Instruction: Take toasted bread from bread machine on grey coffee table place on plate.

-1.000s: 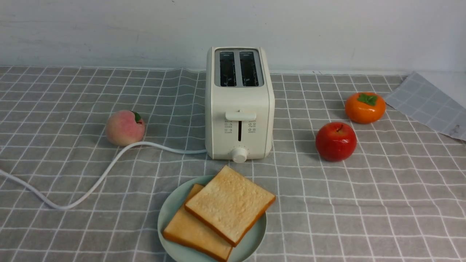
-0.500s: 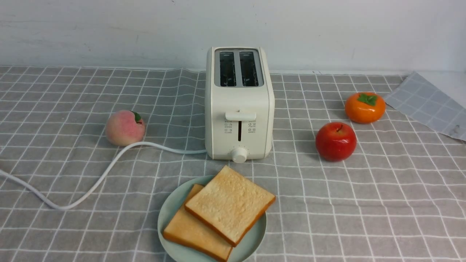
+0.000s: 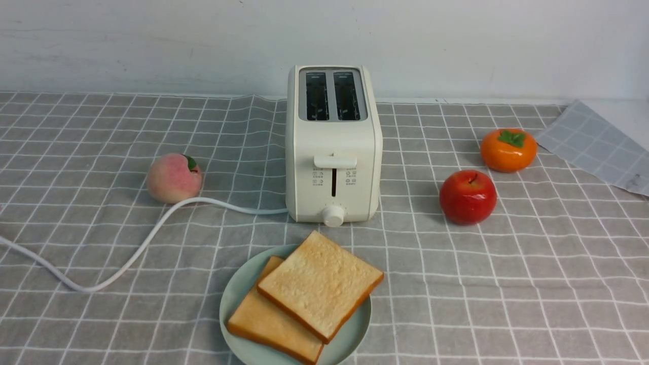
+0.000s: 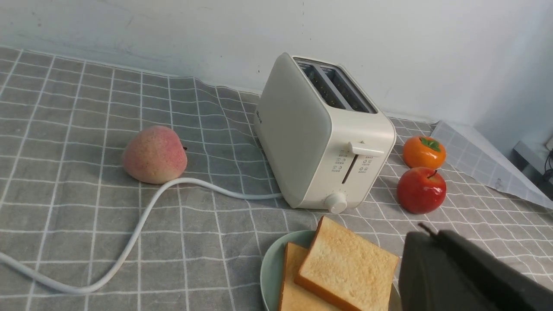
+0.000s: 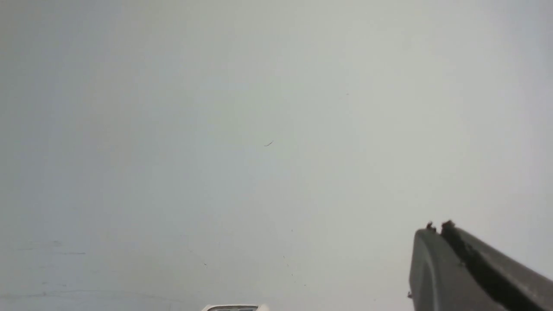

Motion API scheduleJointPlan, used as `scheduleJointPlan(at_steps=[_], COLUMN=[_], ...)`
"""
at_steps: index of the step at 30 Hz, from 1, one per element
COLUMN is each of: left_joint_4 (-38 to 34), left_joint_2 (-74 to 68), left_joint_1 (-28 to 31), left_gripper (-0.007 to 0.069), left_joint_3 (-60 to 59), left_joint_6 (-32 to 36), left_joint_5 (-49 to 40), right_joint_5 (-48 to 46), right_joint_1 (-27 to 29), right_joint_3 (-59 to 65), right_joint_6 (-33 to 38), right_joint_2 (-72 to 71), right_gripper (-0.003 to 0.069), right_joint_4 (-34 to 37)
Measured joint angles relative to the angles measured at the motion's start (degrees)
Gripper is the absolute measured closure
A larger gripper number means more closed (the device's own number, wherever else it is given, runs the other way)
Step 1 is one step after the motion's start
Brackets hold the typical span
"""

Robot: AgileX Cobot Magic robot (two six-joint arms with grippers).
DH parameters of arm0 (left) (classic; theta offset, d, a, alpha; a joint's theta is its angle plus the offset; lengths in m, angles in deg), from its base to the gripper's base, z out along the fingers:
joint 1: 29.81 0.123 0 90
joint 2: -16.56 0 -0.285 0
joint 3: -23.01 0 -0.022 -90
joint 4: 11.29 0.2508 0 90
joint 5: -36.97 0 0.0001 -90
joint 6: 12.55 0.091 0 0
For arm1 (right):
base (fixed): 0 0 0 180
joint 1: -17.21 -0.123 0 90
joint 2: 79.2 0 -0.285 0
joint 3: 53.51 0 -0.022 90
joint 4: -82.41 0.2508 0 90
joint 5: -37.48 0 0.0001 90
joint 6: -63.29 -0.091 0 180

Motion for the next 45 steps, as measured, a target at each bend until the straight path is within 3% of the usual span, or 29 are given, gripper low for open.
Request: scheduleJointPlan(at_steps=[15, 17, 23, 27, 34, 45], left_joint_4=[0.22, 0.22, -0.21, -0.21, -0.21, -0.16], left_joint_2=[0.45, 1.54, 9.89, 14.14, 14.5, 14.5], left_joint_1=[0.24, 1.52, 13.96, 17.29, 17.48, 17.48], left_gripper=[0.0619, 0.0617, 0.0608, 0.0607, 0.06, 0.0588], left_joint_3=[-2.58, -5.76, -23.37, -33.4, -36.5, -36.5], left_joint_6=[0.05, 0.52, 2.54, 2.56, 2.56, 2.56], left_joint_5=[0.08, 1.19, 14.12, 20.3, 12.91, 12.79], right_joint_5=[0.17, 0.17, 0.22, 0.22, 0.28, 0.28], right_joint_1=[0.0, 0.0, 0.0, 0.0, 0.0, 0.0], right_joint_3=[0.0, 0.0, 0.0, 0.0, 0.02, 0.02], right_joint_6=[0.0, 0.0, 0.0, 0.0, 0.0, -0.06], right_joint_2=[0.0, 0.0, 0.0, 0.0, -0.05, -0.05], right_gripper=[0.0637, 0.0636, 0.0636, 0.0631, 0.0622, 0.0615], right_joint_4=[-0.4, -0.4, -0.58, -0.58, -0.58, -0.58])
